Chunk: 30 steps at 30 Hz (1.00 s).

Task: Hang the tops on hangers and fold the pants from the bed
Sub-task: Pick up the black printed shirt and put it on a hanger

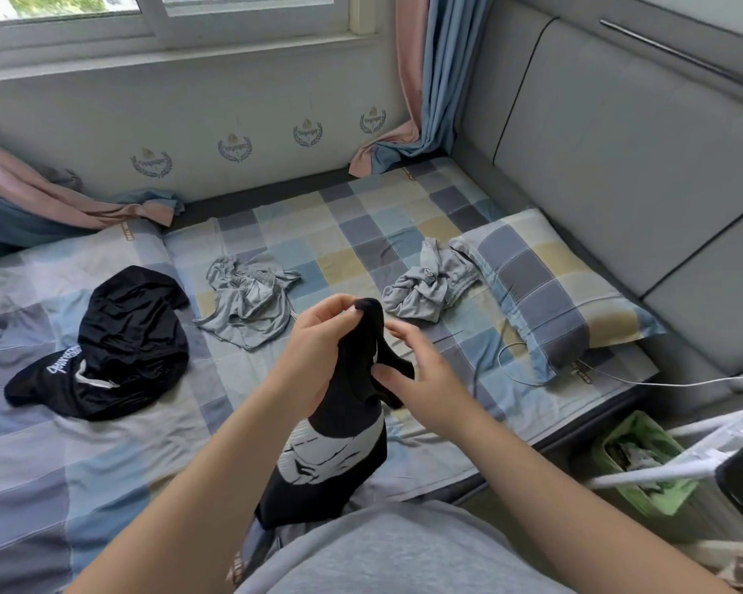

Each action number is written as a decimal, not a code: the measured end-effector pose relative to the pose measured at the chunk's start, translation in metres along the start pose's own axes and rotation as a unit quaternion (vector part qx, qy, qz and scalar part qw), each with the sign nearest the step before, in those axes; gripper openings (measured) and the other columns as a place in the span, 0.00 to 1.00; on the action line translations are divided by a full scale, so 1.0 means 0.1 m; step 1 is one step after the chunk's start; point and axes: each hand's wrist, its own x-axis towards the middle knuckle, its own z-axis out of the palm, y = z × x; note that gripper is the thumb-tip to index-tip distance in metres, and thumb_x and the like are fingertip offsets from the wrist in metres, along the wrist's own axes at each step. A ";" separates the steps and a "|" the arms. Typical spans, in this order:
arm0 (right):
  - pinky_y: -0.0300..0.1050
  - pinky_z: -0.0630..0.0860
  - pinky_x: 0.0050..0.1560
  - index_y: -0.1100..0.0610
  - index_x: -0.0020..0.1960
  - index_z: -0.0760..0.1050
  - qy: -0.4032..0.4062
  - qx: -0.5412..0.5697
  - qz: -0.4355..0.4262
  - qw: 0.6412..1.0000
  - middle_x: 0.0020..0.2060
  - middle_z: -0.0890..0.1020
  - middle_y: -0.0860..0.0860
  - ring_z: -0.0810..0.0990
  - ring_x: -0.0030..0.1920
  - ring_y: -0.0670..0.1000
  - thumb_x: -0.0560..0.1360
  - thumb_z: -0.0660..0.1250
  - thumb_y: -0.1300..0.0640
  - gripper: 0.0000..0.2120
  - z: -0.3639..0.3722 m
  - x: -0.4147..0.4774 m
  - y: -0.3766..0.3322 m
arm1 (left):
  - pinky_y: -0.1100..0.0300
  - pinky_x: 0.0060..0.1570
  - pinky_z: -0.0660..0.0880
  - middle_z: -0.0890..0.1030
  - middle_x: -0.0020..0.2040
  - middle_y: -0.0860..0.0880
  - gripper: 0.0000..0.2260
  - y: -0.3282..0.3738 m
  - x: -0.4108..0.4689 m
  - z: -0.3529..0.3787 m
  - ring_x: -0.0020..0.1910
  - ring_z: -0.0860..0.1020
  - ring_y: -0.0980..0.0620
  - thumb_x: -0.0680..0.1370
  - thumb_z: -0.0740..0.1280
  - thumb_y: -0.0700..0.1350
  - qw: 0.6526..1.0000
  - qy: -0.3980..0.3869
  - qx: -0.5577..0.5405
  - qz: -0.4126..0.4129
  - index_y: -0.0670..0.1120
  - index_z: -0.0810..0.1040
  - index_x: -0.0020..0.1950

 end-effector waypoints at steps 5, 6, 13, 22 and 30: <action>0.49 0.74 0.42 0.41 0.44 0.73 0.000 -0.134 0.000 0.991 0.37 0.80 0.43 0.78 0.42 0.50 0.75 0.63 0.53 0.07 0.12 0.20 0.05 | 0.54 0.43 0.73 0.78 0.42 0.40 0.10 0.16 -0.08 -0.04 0.43 0.76 0.43 0.82 0.62 0.38 0.999 -0.019 0.022 0.018 0.42 0.80 0.44; 0.50 0.74 0.40 0.39 0.40 0.72 0.003 -0.149 0.003 0.989 0.34 0.79 0.43 0.77 0.39 0.50 0.75 0.63 0.55 0.11 0.13 0.21 0.10 | 0.56 0.41 0.74 0.78 0.40 0.42 0.11 0.17 -0.09 -0.07 0.42 0.77 0.44 0.82 0.62 0.39 0.999 -0.016 0.023 0.023 0.43 0.80 0.43; 0.49 0.74 0.42 0.52 0.39 0.78 0.069 -0.221 0.103 0.967 0.36 0.83 0.52 0.79 0.43 0.57 0.75 0.65 0.65 0.11 -0.21 0.17 0.51 | 0.61 0.35 0.74 0.81 0.37 0.52 0.07 -0.05 0.08 -0.48 0.36 0.79 0.54 0.75 0.73 0.41 0.921 0.040 0.384 0.049 0.48 0.77 0.41; 0.38 0.71 0.32 0.49 0.40 0.78 0.153 -0.168 0.140 0.964 0.34 0.81 0.45 0.77 0.36 0.45 0.75 0.61 0.67 0.16 -0.77 -0.30 0.53 | 0.54 0.44 0.71 0.72 0.47 0.51 0.16 -0.61 0.34 -0.65 0.49 0.69 0.48 0.70 0.59 0.28 0.766 -0.044 0.638 0.069 0.50 0.72 0.44; 0.54 0.76 0.45 0.54 0.46 0.76 0.258 -0.260 0.191 0.911 0.43 0.76 0.48 0.75 0.44 0.55 0.72 0.58 0.70 0.14 -1.00 -1.11 0.60 | 0.53 0.33 0.68 0.76 0.32 0.47 0.13 -0.74 0.49 -0.03 0.34 0.73 0.47 0.71 0.58 0.31 0.785 -0.170 0.594 0.047 0.48 0.70 0.36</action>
